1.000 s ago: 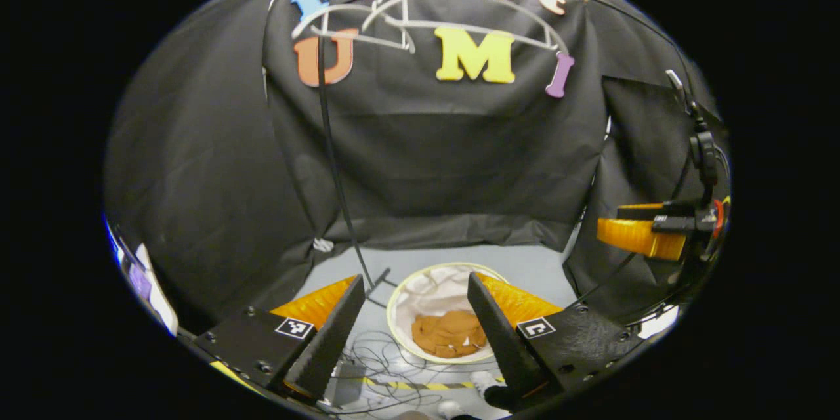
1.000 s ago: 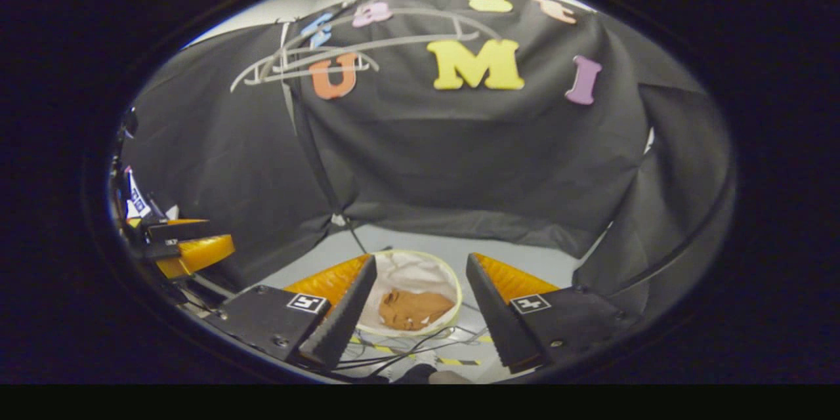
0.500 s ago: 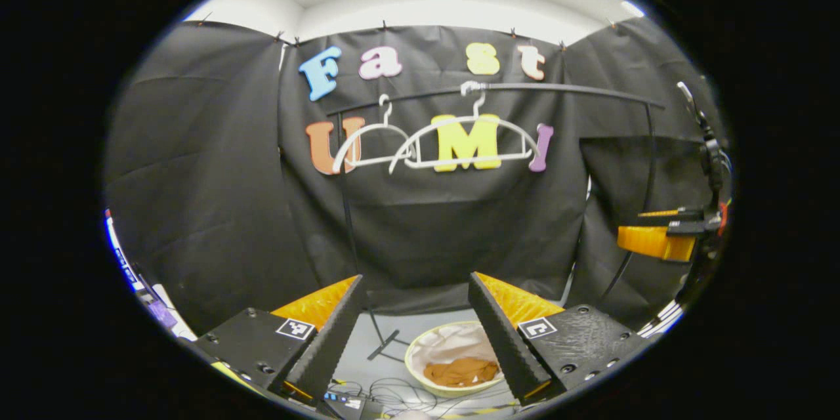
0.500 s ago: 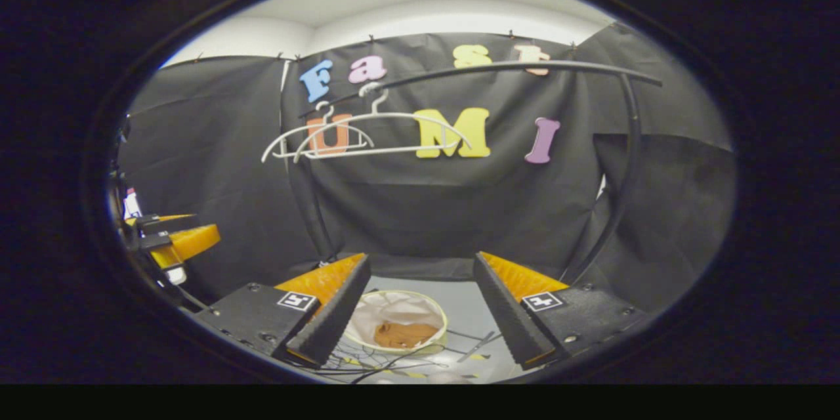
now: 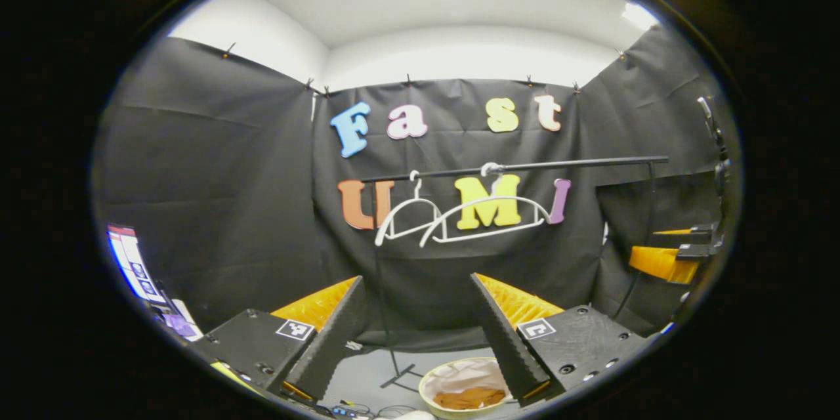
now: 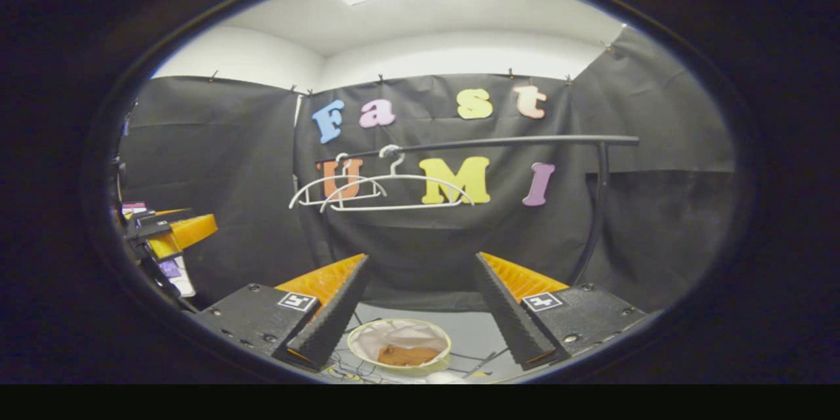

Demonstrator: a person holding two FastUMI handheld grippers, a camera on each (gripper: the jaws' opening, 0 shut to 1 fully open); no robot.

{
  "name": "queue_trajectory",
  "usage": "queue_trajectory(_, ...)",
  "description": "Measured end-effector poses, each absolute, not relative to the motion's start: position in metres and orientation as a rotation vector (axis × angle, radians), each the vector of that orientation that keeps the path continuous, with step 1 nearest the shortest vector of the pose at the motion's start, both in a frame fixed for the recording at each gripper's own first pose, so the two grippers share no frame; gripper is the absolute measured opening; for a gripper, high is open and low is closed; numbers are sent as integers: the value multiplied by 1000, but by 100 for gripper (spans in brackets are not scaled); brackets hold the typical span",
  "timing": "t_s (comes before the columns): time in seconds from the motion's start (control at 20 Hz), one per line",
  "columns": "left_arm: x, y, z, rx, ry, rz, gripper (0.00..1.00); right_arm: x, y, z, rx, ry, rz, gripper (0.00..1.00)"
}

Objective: Grasp the clothes on the hanger with both hands and then place them into the laundry hamper below.

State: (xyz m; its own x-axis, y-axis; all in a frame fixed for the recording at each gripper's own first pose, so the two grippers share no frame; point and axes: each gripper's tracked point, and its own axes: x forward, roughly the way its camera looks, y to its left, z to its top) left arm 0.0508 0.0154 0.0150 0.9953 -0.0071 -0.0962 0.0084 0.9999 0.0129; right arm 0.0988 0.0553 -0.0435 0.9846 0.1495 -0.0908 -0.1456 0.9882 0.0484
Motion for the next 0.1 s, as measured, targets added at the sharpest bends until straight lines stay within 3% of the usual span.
queue_trajectory(0.1,50,18,12,32,106,1,100,99,59,-41,53,87,154,100)
